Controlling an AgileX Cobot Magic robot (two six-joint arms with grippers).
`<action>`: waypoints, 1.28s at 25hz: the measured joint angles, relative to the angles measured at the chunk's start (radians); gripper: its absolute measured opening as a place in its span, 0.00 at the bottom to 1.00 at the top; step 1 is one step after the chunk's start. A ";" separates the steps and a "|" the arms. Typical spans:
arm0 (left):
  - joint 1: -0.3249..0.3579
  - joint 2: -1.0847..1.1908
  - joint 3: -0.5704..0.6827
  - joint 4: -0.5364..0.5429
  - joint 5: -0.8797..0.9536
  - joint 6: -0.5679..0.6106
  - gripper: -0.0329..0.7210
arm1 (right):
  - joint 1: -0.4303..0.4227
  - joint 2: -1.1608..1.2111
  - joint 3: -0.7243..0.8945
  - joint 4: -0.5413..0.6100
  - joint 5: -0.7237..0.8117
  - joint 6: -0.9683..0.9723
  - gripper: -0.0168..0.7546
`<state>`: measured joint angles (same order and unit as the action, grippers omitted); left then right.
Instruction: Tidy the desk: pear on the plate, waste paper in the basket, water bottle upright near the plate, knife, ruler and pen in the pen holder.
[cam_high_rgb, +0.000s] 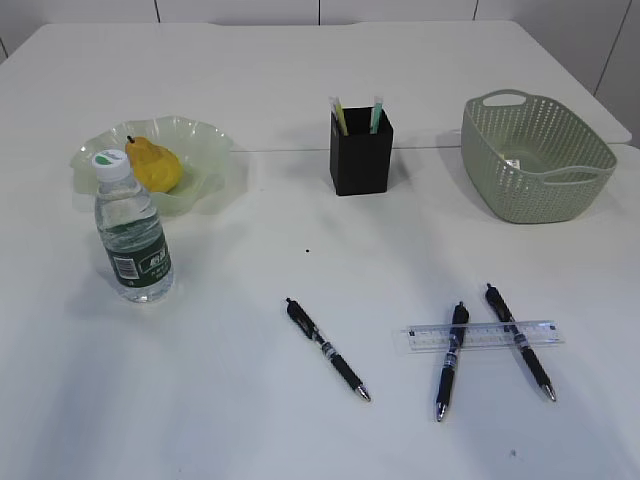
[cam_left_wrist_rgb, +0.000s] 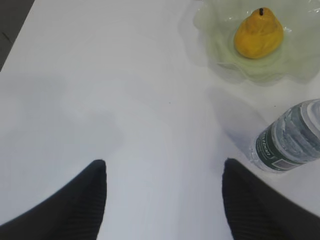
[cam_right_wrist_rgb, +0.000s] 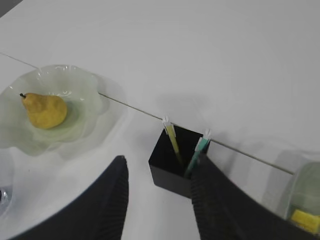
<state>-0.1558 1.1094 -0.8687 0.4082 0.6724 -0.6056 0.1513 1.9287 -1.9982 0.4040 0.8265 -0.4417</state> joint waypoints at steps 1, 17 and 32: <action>0.000 0.000 0.000 0.000 0.000 0.000 0.72 | 0.000 -0.021 0.000 -0.026 0.027 0.012 0.43; 0.000 0.000 0.000 0.002 0.000 0.000 0.72 | 0.000 -0.287 0.335 -0.208 0.209 0.109 0.43; 0.000 0.000 0.000 0.002 -0.003 0.000 0.72 | 0.000 -0.362 0.657 -0.204 0.252 0.106 0.43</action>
<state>-0.1558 1.1094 -0.8687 0.4105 0.6689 -0.6056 0.1513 1.5667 -1.3409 0.2001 1.0789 -0.3362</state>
